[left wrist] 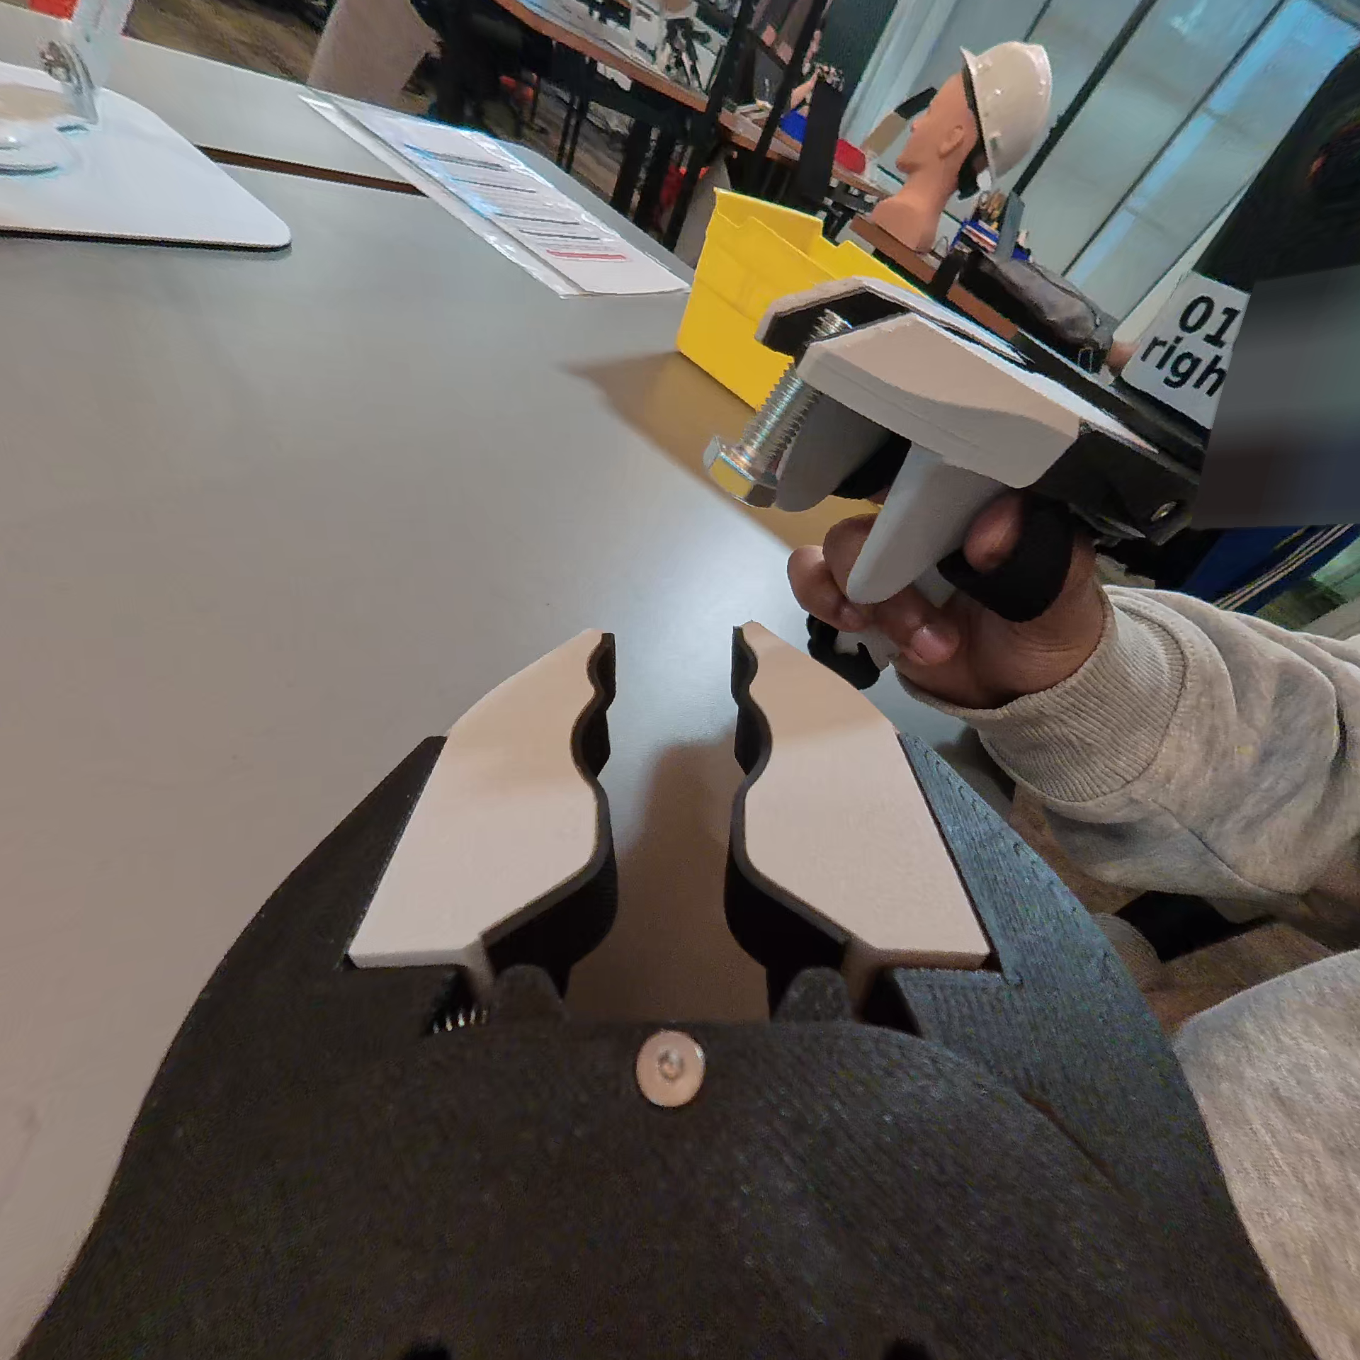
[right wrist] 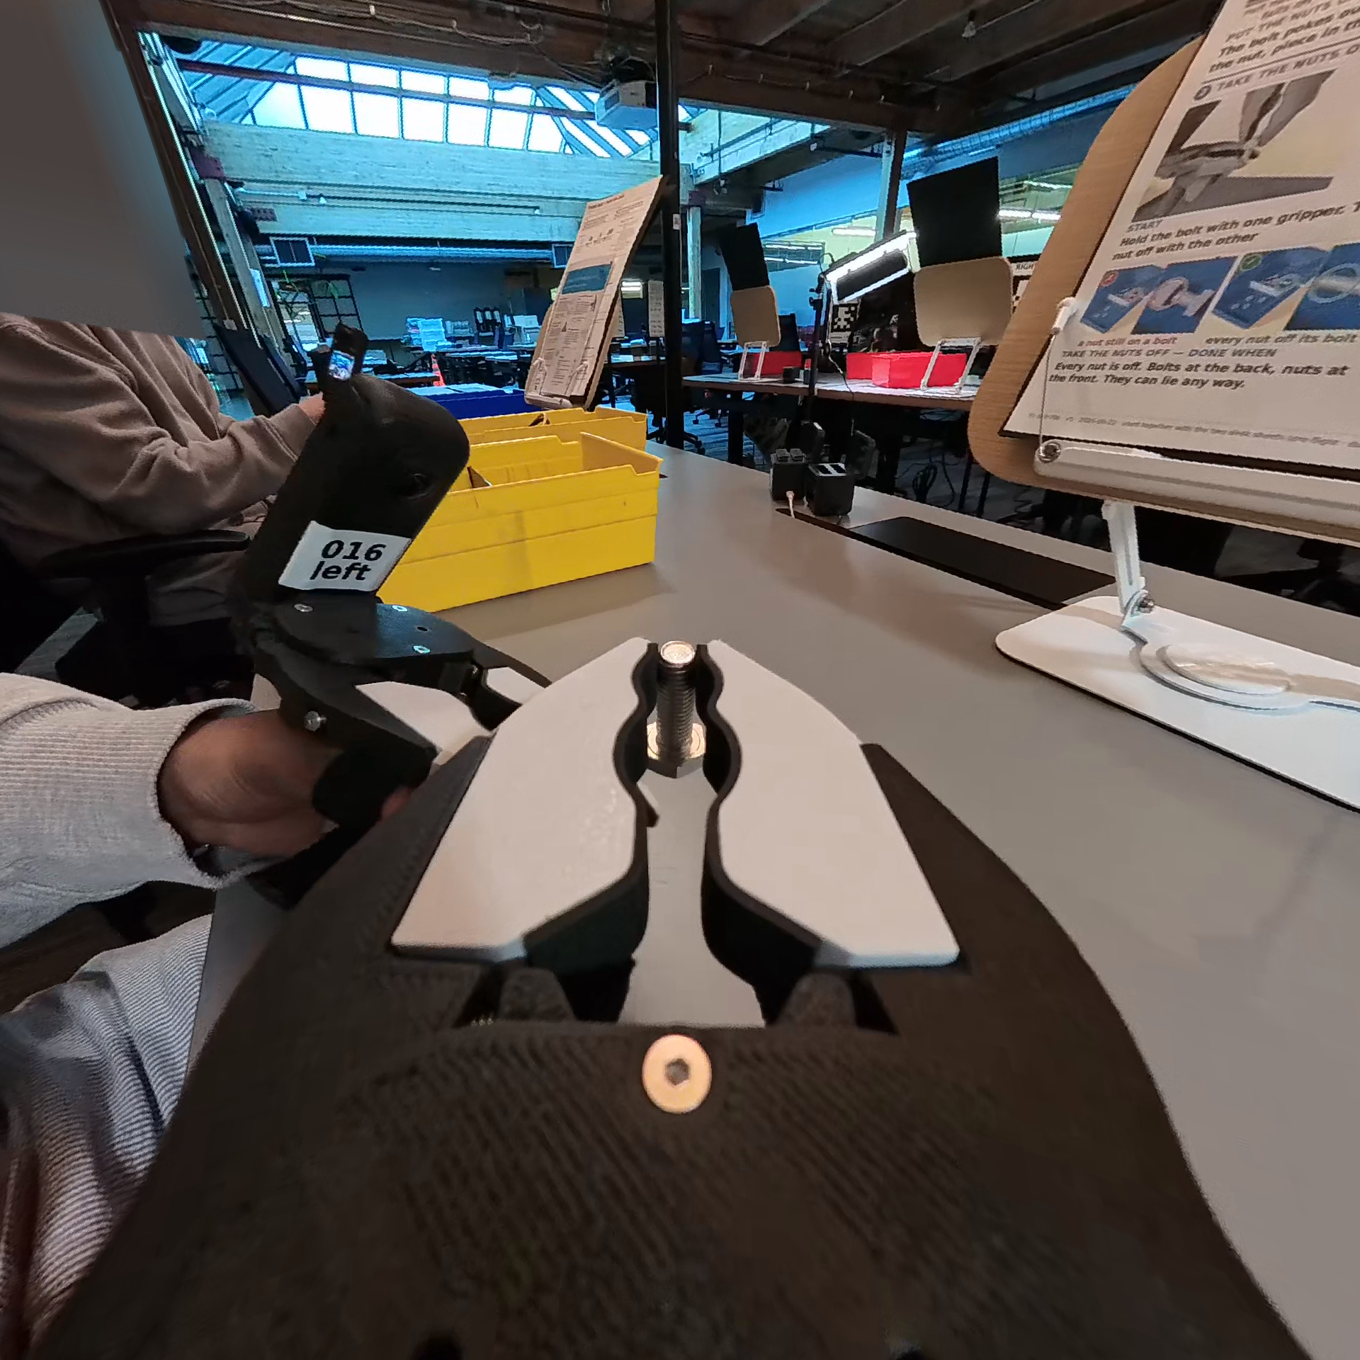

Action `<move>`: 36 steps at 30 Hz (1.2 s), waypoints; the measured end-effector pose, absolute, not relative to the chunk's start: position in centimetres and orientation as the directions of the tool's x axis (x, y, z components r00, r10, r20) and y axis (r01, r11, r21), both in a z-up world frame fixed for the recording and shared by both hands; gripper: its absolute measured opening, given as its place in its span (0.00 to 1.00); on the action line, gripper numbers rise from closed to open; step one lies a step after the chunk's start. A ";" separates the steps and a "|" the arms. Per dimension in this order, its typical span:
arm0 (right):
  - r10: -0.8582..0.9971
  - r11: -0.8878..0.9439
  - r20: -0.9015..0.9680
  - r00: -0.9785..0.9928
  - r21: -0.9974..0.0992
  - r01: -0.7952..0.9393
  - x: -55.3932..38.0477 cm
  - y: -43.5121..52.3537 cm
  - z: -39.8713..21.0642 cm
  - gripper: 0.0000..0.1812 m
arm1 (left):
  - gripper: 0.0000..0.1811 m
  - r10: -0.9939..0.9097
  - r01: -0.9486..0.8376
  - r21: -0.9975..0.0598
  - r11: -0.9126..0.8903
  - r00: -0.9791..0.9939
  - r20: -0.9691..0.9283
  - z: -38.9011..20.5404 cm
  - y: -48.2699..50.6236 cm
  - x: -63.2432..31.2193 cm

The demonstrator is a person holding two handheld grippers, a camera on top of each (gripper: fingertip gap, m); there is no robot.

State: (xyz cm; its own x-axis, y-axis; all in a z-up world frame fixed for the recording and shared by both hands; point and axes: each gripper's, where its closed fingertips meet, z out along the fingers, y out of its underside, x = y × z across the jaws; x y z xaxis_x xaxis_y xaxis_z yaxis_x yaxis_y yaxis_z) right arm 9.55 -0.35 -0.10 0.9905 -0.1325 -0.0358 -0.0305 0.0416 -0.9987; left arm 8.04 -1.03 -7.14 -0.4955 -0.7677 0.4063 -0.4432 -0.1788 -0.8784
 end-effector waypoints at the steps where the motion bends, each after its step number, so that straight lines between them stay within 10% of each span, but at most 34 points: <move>1: -0.131 0.041 -0.036 0.991 -0.999 -0.031 9.5 -0.3 -0.1 0.05 | 0.19 -0.768 -0.442 -0.878 -0.182 -0.494 0.408 -7.1 -1.0 8.1; 36: -0.080 0.047 -0.044 0.996 -0.998 -0.040 8.3 0.0 0.1 0.05 | 0.18 -0.806 -0.393 -0.907 -0.152 -0.481 0.344 -6.8 -0.6 8.2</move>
